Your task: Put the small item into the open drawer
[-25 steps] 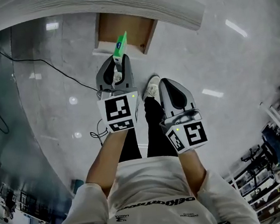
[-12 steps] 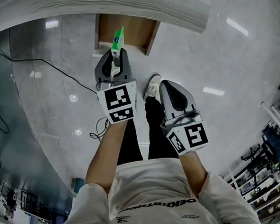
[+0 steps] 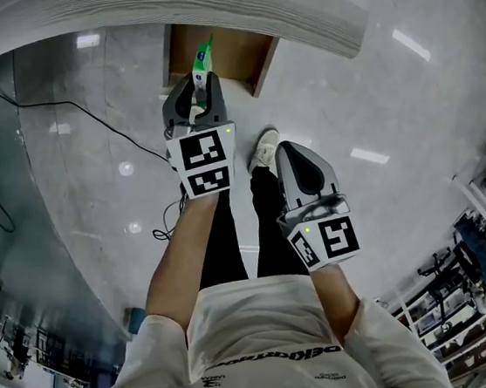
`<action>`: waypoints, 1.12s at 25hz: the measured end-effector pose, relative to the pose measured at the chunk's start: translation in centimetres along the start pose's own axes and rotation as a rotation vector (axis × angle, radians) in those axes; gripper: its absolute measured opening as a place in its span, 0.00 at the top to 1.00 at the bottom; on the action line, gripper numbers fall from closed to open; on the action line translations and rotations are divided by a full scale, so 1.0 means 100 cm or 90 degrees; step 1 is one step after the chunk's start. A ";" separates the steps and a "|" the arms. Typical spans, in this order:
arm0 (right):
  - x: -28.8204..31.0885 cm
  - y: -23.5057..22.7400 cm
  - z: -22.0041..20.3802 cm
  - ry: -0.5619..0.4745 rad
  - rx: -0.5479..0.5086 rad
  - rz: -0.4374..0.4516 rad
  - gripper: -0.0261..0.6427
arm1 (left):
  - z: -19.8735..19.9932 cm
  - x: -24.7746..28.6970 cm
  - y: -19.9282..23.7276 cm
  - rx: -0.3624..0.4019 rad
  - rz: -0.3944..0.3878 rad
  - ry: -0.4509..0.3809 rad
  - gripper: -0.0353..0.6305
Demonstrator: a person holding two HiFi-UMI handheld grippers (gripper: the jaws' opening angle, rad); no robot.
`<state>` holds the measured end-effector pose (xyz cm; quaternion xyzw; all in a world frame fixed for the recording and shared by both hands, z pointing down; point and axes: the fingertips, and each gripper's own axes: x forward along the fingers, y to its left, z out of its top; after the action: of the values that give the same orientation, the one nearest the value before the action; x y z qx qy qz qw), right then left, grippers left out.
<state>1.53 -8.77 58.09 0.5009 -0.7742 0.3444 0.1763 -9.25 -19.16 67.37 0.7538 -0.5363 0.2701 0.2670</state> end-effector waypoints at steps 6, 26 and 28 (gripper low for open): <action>0.001 0.001 -0.001 0.003 0.006 0.000 0.92 | 0.002 0.009 -0.001 0.008 -0.002 0.001 0.80; 0.001 -0.005 -0.006 0.010 0.012 -0.002 0.92 | -0.008 0.036 -0.002 -0.002 0.004 0.031 0.80; 0.002 -0.006 -0.004 0.010 0.013 -0.002 0.92 | -0.008 0.037 -0.003 0.002 0.007 0.032 0.80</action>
<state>1.96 -8.73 58.69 0.5009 -0.7686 0.3558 0.1781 -8.07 -20.96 70.47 0.7443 -0.5330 0.2909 0.2780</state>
